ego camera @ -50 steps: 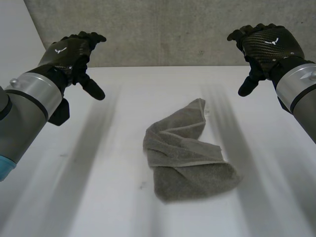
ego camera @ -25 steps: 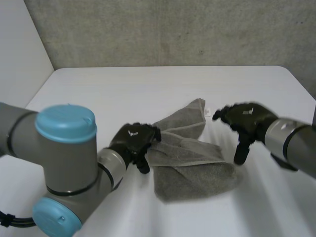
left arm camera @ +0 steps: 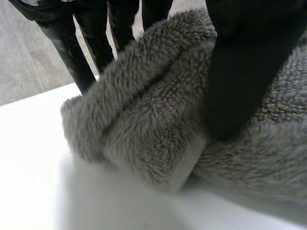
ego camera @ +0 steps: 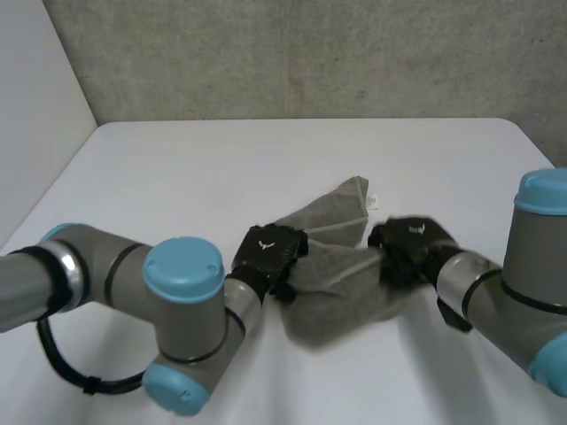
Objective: Fold the towel.
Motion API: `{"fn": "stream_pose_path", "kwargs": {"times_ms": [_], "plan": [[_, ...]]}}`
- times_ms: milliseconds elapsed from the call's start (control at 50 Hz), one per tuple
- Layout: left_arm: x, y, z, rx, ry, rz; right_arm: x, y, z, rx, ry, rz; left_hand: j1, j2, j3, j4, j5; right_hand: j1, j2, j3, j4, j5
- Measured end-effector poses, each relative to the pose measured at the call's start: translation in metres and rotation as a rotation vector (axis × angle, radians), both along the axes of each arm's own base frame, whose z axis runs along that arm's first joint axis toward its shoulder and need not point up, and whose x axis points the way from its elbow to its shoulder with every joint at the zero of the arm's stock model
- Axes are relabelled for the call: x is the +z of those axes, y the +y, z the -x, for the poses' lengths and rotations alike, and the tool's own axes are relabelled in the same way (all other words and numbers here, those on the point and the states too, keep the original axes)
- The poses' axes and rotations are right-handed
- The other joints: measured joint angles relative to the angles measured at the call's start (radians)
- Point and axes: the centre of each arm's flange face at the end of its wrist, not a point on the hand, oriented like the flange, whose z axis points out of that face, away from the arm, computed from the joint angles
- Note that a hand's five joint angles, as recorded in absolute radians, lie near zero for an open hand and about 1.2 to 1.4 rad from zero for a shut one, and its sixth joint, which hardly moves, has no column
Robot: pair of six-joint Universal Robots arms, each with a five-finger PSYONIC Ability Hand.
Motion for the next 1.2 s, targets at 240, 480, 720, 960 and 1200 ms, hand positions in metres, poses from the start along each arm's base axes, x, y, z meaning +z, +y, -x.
{"fn": "stream_pose_path", "kwargs": {"times_ms": [240,480,720,960,1200], "plan": [[0.150,-0.088,0.014,0.147,0.218,0.470,0.097,-0.053,-0.025,0.010,-0.232,0.684,0.582,0.636,0.626,0.659,0.626,0.064,0.057,0.060,0.062,0.065],[0.235,-0.068,-0.013,0.062,0.307,0.596,0.133,-0.040,-0.025,0.041,-0.209,0.829,0.583,0.646,0.642,0.669,0.628,0.070,0.062,0.061,0.064,0.073],[0.071,-0.011,-0.035,-0.084,-0.116,-0.005,0.065,-0.022,-0.015,0.141,0.176,0.374,0.333,0.329,0.331,0.349,0.362,0.076,0.062,0.062,0.064,0.073],[0.044,-0.015,-0.053,-0.014,-0.204,-0.090,0.022,-0.011,-0.009,0.169,0.237,0.210,-0.339,-0.342,-0.340,-0.322,-0.307,0.076,0.062,0.062,0.064,0.074],[0.070,-0.003,-0.079,0.051,-0.161,-0.024,0.019,-0.031,-0.002,0.062,0.234,0.302,-0.375,-0.381,-0.381,-0.361,-0.337,0.076,0.062,0.062,0.064,0.074]]}}
